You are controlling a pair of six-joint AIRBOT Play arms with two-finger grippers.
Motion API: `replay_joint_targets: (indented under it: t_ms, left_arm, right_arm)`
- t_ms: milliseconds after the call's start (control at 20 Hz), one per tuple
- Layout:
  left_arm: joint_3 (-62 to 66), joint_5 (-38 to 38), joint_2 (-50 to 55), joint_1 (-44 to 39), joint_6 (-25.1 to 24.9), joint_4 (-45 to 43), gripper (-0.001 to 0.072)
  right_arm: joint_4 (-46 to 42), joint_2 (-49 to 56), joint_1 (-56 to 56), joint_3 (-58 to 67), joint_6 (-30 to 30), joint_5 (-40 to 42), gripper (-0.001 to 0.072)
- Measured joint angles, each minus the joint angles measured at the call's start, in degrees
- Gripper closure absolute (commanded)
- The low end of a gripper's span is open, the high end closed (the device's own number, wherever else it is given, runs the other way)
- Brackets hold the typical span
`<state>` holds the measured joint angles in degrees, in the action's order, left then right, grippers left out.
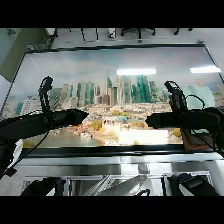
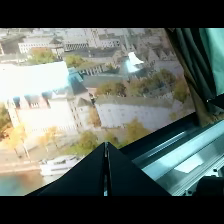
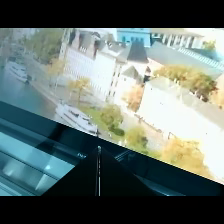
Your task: Fold the shirts.
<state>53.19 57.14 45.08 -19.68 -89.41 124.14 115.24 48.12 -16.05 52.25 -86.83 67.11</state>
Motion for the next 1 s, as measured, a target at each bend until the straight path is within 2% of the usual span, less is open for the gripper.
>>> replay_joint_targets:
  t_ms: [400,550,600,650,700,850,1000]
  left_arm:
    - [0.55,1.36,0.00,-0.02,-0.15,-1.49,0.0695]
    - [4.81,6.97,0.00,-0.02,1.36,-12.59,0.0694]
    - [6.95,9.75,0.00,-0.02,2.82,-18.62,0.0528]
    - [8.98,12.39,0.00,-0.02,4.33,-24.74,0.0134]
    - [10.95,15.08,0.00,-0.02,6.08,-31.71,0.0006]
    - [13.66,20.90,-0.02,0.68,10.12,-51.54,0.0006]
    - [11.65,23.47,0.11,6.32,12.04,-63.52,0.0006]
  right_arm:
    - [0.02,0.02,0.00,0.00,0.00,-0.02,0.0692]
    - [0.02,0.02,0.00,0.00,0.00,-0.04,0.0693]
    - [0.02,0.02,0.00,0.00,0.00,-0.04,0.0692]
    - [0.02,0.02,0.00,0.00,0.00,-0.04,0.0693]
    - [0.02,0.02,0.00,0.00,0.00,-0.04,0.0693]
    - [0.02,0.02,0.00,0.00,0.00,-0.04,0.0692]
    - [0.02,0.02,0.00,0.00,0.00,-0.04,0.0693]
